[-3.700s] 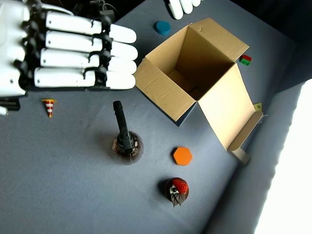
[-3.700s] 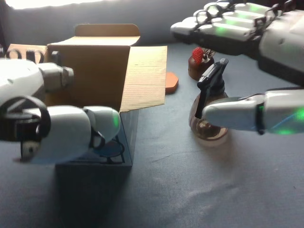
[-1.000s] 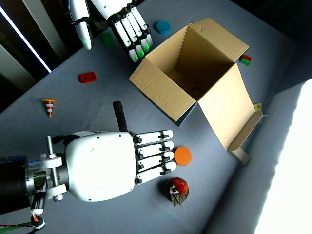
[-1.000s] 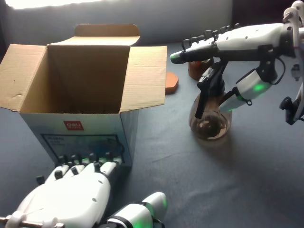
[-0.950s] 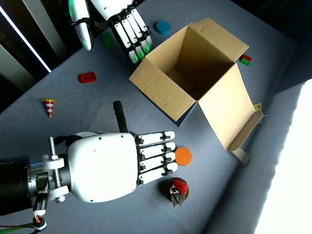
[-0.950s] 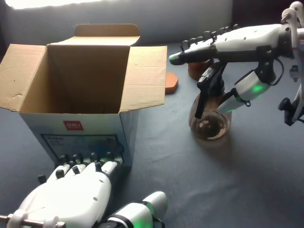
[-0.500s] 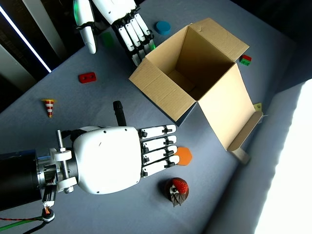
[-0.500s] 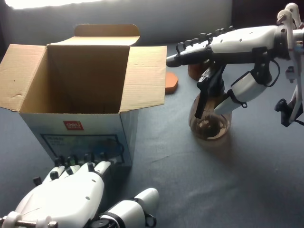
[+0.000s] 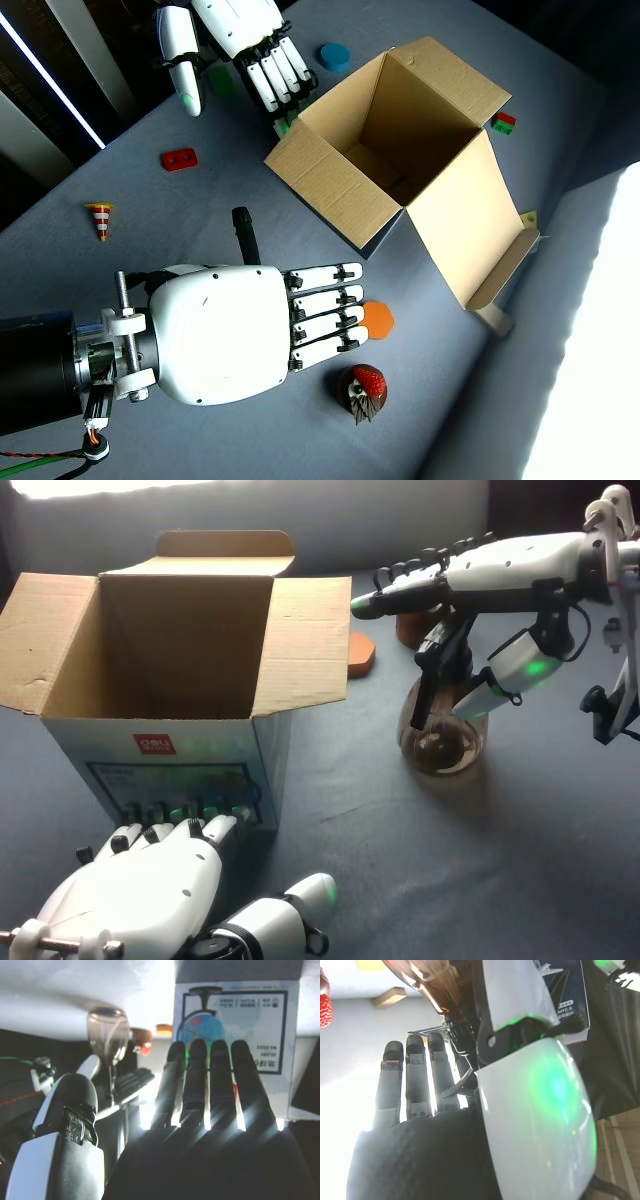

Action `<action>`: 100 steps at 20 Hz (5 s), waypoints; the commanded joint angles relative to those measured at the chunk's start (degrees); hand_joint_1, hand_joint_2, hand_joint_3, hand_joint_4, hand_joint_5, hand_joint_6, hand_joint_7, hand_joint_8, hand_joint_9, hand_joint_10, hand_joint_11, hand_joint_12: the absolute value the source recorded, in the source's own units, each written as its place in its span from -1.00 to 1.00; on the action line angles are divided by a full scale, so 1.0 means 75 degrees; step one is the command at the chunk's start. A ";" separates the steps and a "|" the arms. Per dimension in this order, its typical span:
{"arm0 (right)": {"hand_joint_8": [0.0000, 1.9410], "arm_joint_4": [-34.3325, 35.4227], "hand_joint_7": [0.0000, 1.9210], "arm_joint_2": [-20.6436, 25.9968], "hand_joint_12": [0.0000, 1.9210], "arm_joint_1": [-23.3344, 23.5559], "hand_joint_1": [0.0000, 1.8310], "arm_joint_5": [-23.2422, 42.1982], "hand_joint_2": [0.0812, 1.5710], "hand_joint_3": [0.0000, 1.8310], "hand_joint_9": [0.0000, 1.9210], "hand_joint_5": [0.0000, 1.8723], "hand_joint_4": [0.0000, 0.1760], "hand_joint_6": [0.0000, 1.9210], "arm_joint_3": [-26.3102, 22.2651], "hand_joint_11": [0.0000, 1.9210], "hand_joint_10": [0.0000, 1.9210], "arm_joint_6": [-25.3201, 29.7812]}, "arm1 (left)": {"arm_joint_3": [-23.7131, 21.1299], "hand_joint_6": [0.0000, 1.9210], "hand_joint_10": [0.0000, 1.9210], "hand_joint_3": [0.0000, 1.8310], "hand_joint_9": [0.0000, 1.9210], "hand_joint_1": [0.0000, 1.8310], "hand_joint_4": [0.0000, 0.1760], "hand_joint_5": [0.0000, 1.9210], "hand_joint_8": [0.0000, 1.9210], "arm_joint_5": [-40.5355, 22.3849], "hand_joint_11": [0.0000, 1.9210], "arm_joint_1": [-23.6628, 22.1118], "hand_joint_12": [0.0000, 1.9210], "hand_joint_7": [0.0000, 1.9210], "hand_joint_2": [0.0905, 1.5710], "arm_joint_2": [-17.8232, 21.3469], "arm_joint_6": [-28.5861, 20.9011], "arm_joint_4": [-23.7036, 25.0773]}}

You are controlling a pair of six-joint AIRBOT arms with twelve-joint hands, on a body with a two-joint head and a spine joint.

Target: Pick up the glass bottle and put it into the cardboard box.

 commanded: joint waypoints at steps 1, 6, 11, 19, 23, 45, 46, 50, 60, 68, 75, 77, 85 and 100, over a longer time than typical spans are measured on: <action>-0.94 0.0317 -0.51 0.0070 -0.05 0.0116 0.32 0.0109 0.16 -1.00 -0.56 -0.61 -1.00 -0.92 0.0021 -1.00 -0.92 -0.0009 | 0.0044 -0.99 -1.00 -1.00 -0.90 -1.00 -1.00 -0.81 -1.00 -0.0416 -1.00 -0.0007 -0.74 -0.83 0.46 -0.0012 -0.0111 0.0692; -0.29 0.0317 0.10 0.0078 0.62 0.0132 0.35 0.0119 0.42 -1.00 -0.13 -0.22 -1.00 0.18 0.0020 -0.56 -0.24 -0.0066 | 0.0067 -0.99 -1.00 -1.00 -0.89 -1.00 -1.00 -0.81 -1.00 -0.0415 -1.00 0.0379 -0.74 -0.83 0.46 0.0009 -0.0663 0.1216; -0.11 0.0318 0.13 0.0156 0.66 0.0145 0.35 0.0182 0.44 -1.00 -0.10 -0.21 -1.00 0.39 -0.0009 -0.42 0.01 -0.0077 | 0.0032 -1.00 -1.00 -1.00 -0.89 -1.00 -1.00 -0.81 -1.00 -0.0415 -1.00 0.0505 -0.74 -0.83 0.46 0.0035 -0.0667 0.1241; -0.15 0.0523 0.18 0.1008 0.62 0.0770 0.36 0.0154 0.39 -1.00 0.04 -0.09 -1.00 0.24 -0.0900 -0.17 0.08 -0.0722 | 0.0110 -1.00 -0.99 -1.00 -0.89 -1.00 -1.00 -0.81 -1.00 -0.0319 -1.00 0.0699 -0.74 -0.82 0.45 0.0099 -0.1036 0.1657; -0.11 0.0520 0.17 0.1503 0.62 0.1296 0.36 0.0156 0.39 -1.00 0.01 -0.10 -1.00 0.21 -0.1424 -0.17 0.10 -0.0747 | 0.0071 -1.00 -1.00 -1.00 -0.89 -1.00 -1.00 -0.81 -1.00 -0.0299 -1.00 0.0736 -0.74 -0.82 0.45 0.0130 -0.1094 0.1701; -0.09 0.6201 0.15 0.1237 0.62 0.1731 0.35 0.1681 0.39 -1.00 0.00 -0.08 -1.00 0.21 -0.2204 -0.20 0.12 -0.5679 | 0.0068 -1.00 -1.00 -1.00 -0.88 -1.00 -1.00 -0.80 -1.00 -0.0263 -1.00 0.0765 -0.74 -0.82 0.45 0.0163 -0.1282 0.1930; -0.09 0.6399 0.15 0.1069 0.62 0.1738 0.35 0.1654 0.39 -1.00 0.00 -0.08 -1.00 0.21 -0.2204 -0.20 0.12 -0.5990 | 0.0071 -1.00 -1.00 -1.00 -0.88 -1.00 -1.00 -0.80 -1.00 -0.0263 -1.00 0.0760 -0.74 -0.81 0.45 0.0157 -0.1282 0.1930; -0.09 0.6728 0.15 0.0452 0.62 0.1934 0.35 0.1418 0.39 -1.00 0.00 -0.08 -1.00 0.21 -0.2201 -0.20 0.12 -0.6875 | 0.0078 -1.00 -1.00 -1.00 -0.88 -1.00 -1.00 -0.80 -1.00 -0.0263 -1.00 0.0778 -0.74 -0.81 0.45 0.0148 -0.1282 0.1903; -0.08 0.7826 0.14 -0.1281 0.63 0.1733 0.34 0.1223 0.40 -1.00 -0.02 -0.10 -1.00 0.24 -0.1522 -0.22 0.12 -0.9197 | 0.0043 -1.00 -1.00 -1.00 -0.87 -1.00 -1.00 -0.79 -1.00 -0.0263 -1.00 0.0922 -0.72 -0.81 0.45 0.0140 -0.1273 0.1933; -0.08 0.8299 0.13 -0.2430 0.64 0.1619 0.34 0.0036 0.40 -1.00 -0.01 -0.10 -1.00 0.24 -0.0898 -0.23 0.12 -0.9957 | -0.0020 -1.00 -1.00 -1.00 -0.87 -1.00 -1.00 -0.79 -1.00 -0.0264 -1.00 0.0990 -0.72 -0.80 0.46 0.0120 -0.1133 0.1934; -0.09 0.8517 0.13 -0.2800 0.64 0.1508 0.34 -0.0501 0.40 -1.00 -0.01 -0.10 -1.00 0.25 -0.0766 -0.23 0.12 -1.0788 | -0.0024 -1.00 -1.00 -1.00 -0.86 -1.00 -1.00 -0.78 -1.00 -0.0379 -1.00 0.1003 -0.72 -0.80 0.44 0.0115 -0.1259 0.1934; -0.09 0.8517 0.13 -0.2820 0.64 0.1492 0.34 -0.0665 0.40 -1.00 -0.02 -0.10 -1.00 0.25 -0.0766 -0.23 0.12 -1.0968 | -0.0033 -1.00 -1.00 -1.00 -0.86 -1.00 -1.00 -0.78 -1.00 -0.0405 -1.00 0.1003 -0.72 -0.79 0.44 0.0115 -0.1274 0.1934; -0.07 0.8515 0.13 -0.2834 0.64 0.1485 0.34 -0.0783 0.40 -1.00 -0.02 -0.10 -1.00 0.24 -0.0732 -0.23 0.12 -1.1125 | -0.0052 -1.00 -1.00 -1.00 -0.86 -1.00 -1.00 -0.78 -1.00 -0.0451 -1.00 0.1013 -0.72 -0.79 0.45 0.0115 -0.1342 0.1933; -1.00 0.5461 -0.50 -0.2808 0.12 0.1552 -0.01 -0.1372 0.18 -1.00 -0.62 -0.64 -1.00 -0.90 -0.0586 -1.00 -0.84 -0.7656 | -0.0685 -1.00 -1.00 -1.00 -0.85 -1.00 -1.00 -0.78 -1.00 -0.1146 -1.00 0.0599 -0.71 -0.78 0.45 0.0307 -0.0673 0.0998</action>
